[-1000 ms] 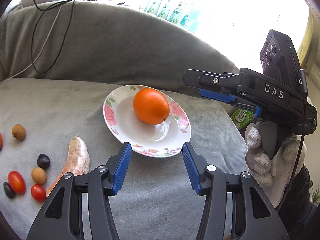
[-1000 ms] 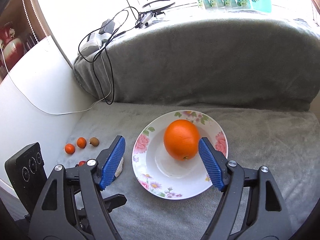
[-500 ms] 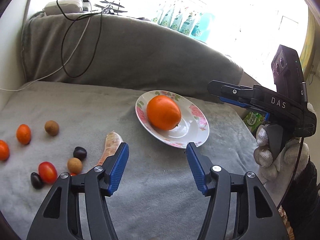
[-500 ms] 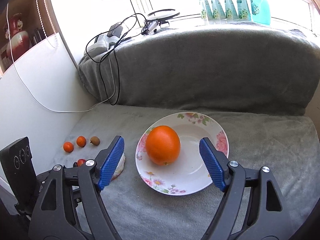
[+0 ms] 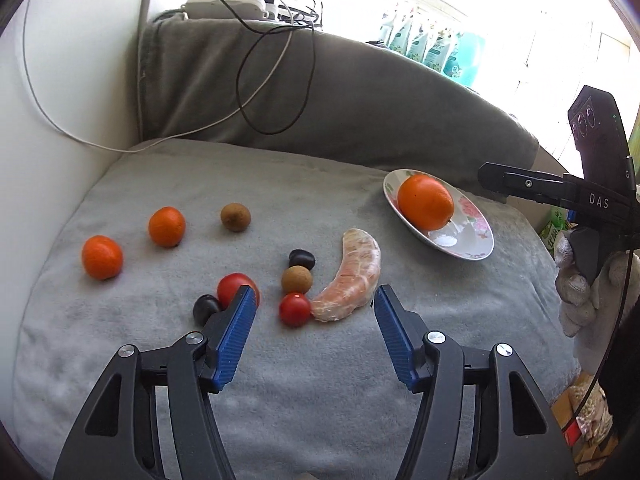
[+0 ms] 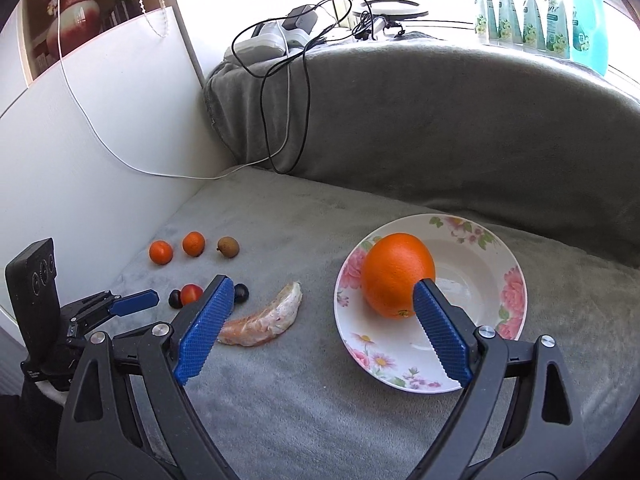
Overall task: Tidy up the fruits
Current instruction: 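Withdraw the right gripper from the plate back toward the fruits, then grasp the brown kiwi with the right gripper while the left gripper grasps a dark plum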
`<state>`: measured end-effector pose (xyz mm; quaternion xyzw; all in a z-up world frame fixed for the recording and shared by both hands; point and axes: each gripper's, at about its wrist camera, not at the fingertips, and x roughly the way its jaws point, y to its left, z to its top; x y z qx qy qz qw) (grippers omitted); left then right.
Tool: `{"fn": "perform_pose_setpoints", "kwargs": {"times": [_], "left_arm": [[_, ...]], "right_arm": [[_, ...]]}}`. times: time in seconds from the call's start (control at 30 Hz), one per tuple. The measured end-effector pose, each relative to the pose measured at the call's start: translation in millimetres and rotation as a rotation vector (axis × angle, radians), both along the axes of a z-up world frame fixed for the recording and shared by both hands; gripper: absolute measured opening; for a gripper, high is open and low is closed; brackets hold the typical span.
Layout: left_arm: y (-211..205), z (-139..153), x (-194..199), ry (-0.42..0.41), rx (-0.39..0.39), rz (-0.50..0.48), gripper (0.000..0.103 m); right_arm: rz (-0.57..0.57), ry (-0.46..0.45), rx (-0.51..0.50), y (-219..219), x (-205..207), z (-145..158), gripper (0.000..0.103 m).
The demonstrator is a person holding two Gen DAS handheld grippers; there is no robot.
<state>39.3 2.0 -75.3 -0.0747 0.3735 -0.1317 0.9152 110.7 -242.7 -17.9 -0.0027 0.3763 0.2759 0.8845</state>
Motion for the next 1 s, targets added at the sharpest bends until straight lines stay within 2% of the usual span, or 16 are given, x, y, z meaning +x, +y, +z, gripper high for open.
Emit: {"fn": "perform_pose_setpoints", "kwargs": {"times": [0.2, 0.4, 0.47, 0.57, 0.73, 1.0], "left_arm": [[22.8, -13.4, -3.7, 0.035, 0.011, 0.046, 0.061], [38.9, -23.1, -1.1, 0.053, 0.001, 0.072, 0.061], [43.3, -26.5, 1.4, 0.063, -0.008, 0.081, 0.061], [48.4, -29.9, 3.6, 0.074, -0.019, 0.088, 0.06], [54.1, -34.8, 9.2, 0.092, -0.032, 0.093, 0.052], [56.2, -39.7, 19.8, 0.099, -0.014, 0.081, 0.045]], "right_arm": [[0.067, 0.036, -0.016, 29.2, 3.4, -9.9, 0.092], [0.144, 0.119, -0.001, 57.9, 7.1, -22.4, 0.08], [0.164, 0.147, -0.004, 67.9, 8.3, -28.1, 0.071], [0.189, 0.198, 0.002, 81.9, 10.0, -38.2, 0.066], [0.207, 0.303, 0.018, 101.2, 18.1, -57.9, 0.053], [0.209, 0.382, -0.019, 124.9, 28.5, -76.6, 0.046]]}}
